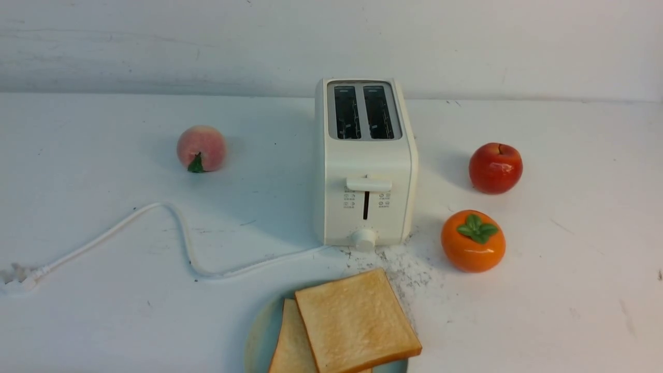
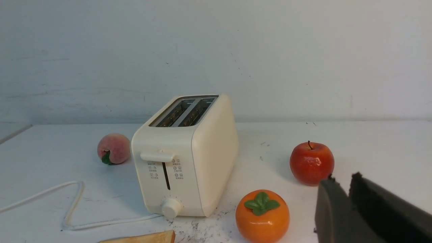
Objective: Take toasted bread from bread machine on white table place on plate.
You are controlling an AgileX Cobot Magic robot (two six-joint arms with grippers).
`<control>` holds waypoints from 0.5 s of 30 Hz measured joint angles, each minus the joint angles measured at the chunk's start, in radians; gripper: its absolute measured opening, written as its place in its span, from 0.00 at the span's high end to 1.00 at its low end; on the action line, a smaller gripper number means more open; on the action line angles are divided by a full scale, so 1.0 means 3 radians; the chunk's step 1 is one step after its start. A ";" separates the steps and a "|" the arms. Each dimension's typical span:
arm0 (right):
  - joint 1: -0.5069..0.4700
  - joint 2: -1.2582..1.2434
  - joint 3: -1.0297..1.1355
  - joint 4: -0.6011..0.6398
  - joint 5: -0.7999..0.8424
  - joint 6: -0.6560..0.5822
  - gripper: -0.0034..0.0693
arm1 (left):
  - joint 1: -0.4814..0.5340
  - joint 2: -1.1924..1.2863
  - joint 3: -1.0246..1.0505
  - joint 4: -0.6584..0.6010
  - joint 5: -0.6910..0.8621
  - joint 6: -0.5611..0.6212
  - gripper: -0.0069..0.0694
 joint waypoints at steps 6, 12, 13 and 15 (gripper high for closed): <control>0.0000 0.0000 0.0000 0.0000 0.0000 0.0000 0.83 | 0.0000 0.0000 0.0000 0.0000 0.0000 0.0000 0.82; 0.0000 0.0000 0.0000 0.0309 -0.0170 -0.0138 0.83 | 0.0000 0.0000 0.0000 0.0000 0.0000 0.0000 0.81; 0.0000 0.0000 0.0000 0.0494 -0.0219 -0.0275 0.83 | 0.0000 0.0000 0.0000 0.0000 0.0000 0.0000 0.81; 0.0000 0.0000 0.0000 0.0923 -0.0295 -0.0668 0.82 | 0.0000 0.0000 0.0000 0.0000 0.0000 0.0000 0.81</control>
